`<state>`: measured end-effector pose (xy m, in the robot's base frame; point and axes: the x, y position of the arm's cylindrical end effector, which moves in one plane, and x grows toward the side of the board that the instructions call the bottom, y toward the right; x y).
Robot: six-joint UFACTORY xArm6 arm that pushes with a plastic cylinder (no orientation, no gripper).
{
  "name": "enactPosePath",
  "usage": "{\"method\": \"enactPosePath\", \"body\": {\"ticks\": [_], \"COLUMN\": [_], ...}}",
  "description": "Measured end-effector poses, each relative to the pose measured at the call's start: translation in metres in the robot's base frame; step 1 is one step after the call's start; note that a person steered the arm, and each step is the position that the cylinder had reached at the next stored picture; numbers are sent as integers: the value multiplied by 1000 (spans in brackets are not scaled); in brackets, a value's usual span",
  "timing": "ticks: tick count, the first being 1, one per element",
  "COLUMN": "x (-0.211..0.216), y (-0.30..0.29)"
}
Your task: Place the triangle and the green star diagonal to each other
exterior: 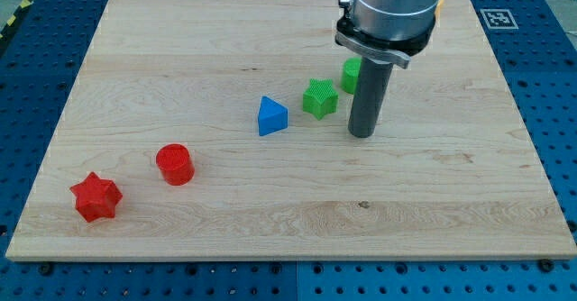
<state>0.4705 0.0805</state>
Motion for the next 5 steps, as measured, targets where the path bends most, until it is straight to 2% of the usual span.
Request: {"method": "enactPosePath", "body": {"ticks": [2,4,5], "x": [-11,-38,-36], "y": [-26,-32,-31]}}
